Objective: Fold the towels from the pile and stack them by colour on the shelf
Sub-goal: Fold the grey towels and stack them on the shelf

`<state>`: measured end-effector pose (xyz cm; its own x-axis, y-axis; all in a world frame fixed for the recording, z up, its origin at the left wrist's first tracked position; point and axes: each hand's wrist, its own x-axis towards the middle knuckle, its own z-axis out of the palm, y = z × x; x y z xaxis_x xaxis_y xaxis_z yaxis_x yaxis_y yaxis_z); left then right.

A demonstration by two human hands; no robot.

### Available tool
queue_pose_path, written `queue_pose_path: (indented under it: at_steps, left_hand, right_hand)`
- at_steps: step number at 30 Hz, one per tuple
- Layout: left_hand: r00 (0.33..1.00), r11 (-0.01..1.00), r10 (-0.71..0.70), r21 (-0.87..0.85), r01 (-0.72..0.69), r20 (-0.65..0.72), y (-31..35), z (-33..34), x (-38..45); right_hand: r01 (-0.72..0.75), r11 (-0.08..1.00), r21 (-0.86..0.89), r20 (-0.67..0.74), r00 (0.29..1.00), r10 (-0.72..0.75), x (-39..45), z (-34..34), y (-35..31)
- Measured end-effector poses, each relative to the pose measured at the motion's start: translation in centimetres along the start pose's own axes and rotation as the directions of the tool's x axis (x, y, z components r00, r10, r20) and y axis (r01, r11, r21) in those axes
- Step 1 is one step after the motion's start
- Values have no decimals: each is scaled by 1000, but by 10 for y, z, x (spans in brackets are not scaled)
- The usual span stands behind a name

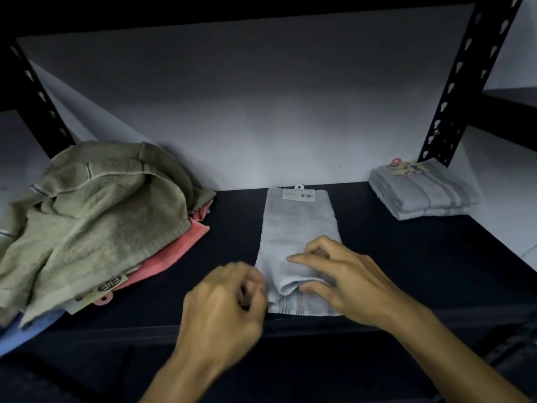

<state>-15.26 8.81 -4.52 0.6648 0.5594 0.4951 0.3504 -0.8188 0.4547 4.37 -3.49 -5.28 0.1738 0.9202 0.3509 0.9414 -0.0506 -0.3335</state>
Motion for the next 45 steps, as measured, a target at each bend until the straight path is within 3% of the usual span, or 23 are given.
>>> queue_pose_path:
  at_steps: [3, 6, 9, 14, 16, 20, 22, 24, 27, 29, 32, 34, 37, 39, 42, 45]
  left_hand:
    - [952, 946, 292, 116, -302, 96, 1, 15, -23]
    - [897, 872, 415, 214, -440, 154, -9, 30, -26]
    - [887, 857, 434, 230, -461, 160, -13, 32, -25]
    - [890, 859, 401, 249, -447, 215, -16, 30, -22]
    - [900, 867, 367, 265, -423, 237, -14, 31, -21]
    - [907, 874, 339, 273, -402, 250, -11, 33, -20]
    - [911, 880, 332, 267, -393, 245, -10, 34, -19]
    - [913, 879, 329, 274, -390, 242, -9, 34, -20]
    - [914, 881, 330, 271, -388, 235, -9, 34, -21]
    - [914, 883, 323, 268, -385, 247, -10, 34, -22]
    - [914, 889, 305, 263, -374, 270, -10, 34, -23]
    - [917, 894, 294, 262, -363, 270, -9, 34, -23]
    - [922, 894, 277, 279, -350, 270, -7, 33, -22]
    - [924, 892, 268, 293, -345, 274, -6, 34, -21]
    - [920, 884, 252, 315, -345, 301, -5, 33, -21]
    - [914, 877, 244, 328, -350, 324, -4, 32, -19]
  right_hand:
    - [-37, 995, 97, -94, 994, 47, 6, 5, 4]
    - [-96, 971, 217, -258, 954, 152, 12, 0, 7]
    - [-174, 927, 333, -411, 858, 309, 10, -15, 10]
    - [-383, 781, 493, -451, 656, 606, -5, -25, 33]
    - [-485, 745, 458, -435, 608, 664, -12, -27, 44]
    - [-720, 655, 228, -371, 558, 742, -26, -25, 50]
    - [-788, 608, 94, -263, 569, 779, -31, -23, 47]
    - [-748, 663, 6, -215, 647, 732, -33, -24, 40]
    - [-408, 899, -158, -367, 870, 330, -22, -27, 16]
    - [-112, 957, -267, -278, 960, 35, -9, -23, 2]
    - [149, 913, -380, 25, 988, -150, 8, -5, 3]
    - [208, 858, -470, 99, 978, -183, 14, 3, 13]
    - [186, 862, -471, -8, 977, -215, 18, 0, 20]
    - [112, 915, -387, -185, 963, -196, 18, -8, 20]
    - [-47, 982, -182, -412, 911, -32, 19, -23, 17]
    - [-195, 979, -51, -487, 861, 146, 17, -36, 24]
